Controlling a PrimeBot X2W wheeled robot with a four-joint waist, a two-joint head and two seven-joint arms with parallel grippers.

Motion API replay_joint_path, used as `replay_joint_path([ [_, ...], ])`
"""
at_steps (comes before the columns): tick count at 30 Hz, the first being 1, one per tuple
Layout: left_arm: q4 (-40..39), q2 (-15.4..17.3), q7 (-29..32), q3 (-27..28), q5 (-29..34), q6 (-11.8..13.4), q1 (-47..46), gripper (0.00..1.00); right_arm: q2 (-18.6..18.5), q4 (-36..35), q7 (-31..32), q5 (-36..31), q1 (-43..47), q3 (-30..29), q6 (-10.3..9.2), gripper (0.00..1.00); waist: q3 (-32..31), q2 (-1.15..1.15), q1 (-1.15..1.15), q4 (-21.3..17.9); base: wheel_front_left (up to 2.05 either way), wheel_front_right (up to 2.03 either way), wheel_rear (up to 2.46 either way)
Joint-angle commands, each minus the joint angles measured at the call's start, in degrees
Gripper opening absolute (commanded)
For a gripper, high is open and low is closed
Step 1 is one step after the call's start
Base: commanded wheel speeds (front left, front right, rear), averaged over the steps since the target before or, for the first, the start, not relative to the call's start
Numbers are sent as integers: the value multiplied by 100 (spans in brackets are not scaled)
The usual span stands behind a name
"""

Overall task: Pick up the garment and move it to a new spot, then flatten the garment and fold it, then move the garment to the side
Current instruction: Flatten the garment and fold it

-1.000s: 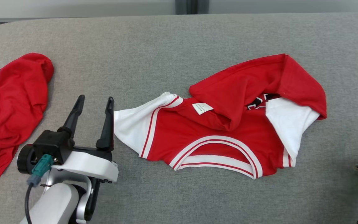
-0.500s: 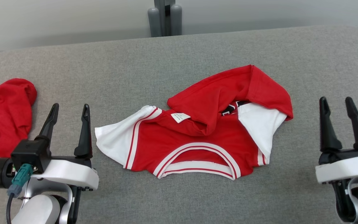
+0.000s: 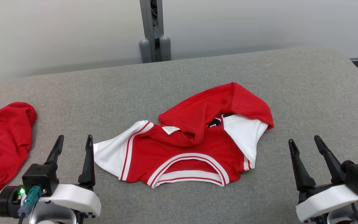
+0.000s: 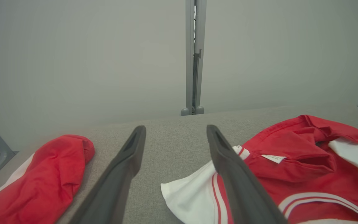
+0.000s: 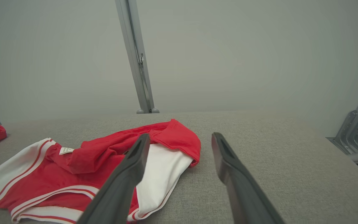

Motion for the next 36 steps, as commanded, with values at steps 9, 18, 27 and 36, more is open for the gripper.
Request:
replay_joint_path([
  [9,-127,101,70,-27,25,97,104,100,-1,-119,81,36,73,-33,7,100,-71,0,0,34,0,0,0],
  [18,-144,112,72,-31,24,102,40,100,-2,-65,50,154,33,-22,7,100,-78,0,0,49,0,0,0],
  [27,-155,59,104,-86,-26,25,-75,100,-7,-43,-29,325,-277,-482,7,100,-65,0,0,190,0,0,0],
  [36,-74,-100,131,-300,11,-182,-432,100,-635,635,581,1077,-1627,91,7,100,316,0,0,692,0,0,0],
])
